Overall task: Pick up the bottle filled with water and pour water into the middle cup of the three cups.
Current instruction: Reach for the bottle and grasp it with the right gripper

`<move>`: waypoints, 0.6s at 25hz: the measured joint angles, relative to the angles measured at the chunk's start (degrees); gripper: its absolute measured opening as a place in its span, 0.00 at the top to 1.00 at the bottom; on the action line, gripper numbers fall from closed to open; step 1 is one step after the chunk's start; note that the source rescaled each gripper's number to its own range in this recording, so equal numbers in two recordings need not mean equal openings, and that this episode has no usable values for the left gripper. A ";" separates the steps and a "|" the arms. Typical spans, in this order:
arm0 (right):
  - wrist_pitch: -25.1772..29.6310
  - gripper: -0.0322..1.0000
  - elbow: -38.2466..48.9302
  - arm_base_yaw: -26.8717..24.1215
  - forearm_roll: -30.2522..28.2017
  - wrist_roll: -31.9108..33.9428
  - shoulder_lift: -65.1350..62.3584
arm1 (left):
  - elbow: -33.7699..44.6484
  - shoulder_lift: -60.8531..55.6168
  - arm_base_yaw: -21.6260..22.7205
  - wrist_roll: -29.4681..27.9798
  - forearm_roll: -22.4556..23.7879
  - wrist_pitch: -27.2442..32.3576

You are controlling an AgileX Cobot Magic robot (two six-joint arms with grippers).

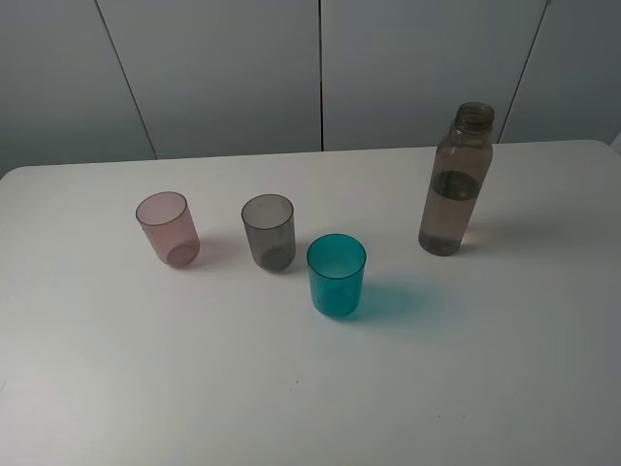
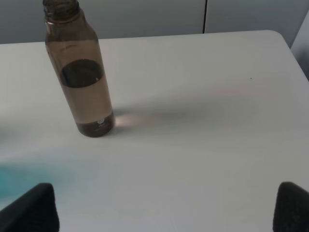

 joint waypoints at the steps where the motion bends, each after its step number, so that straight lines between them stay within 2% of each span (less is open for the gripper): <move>1: 0.00 0.11 0.00 0.00 0.00 0.00 0.00 | 0.00 0.00 0.00 0.00 0.00 0.00; 15: 0.24 0.11 -0.78 0.00 0.00 0.00 0.00 | 0.00 0.00 0.00 0.00 0.00 0.00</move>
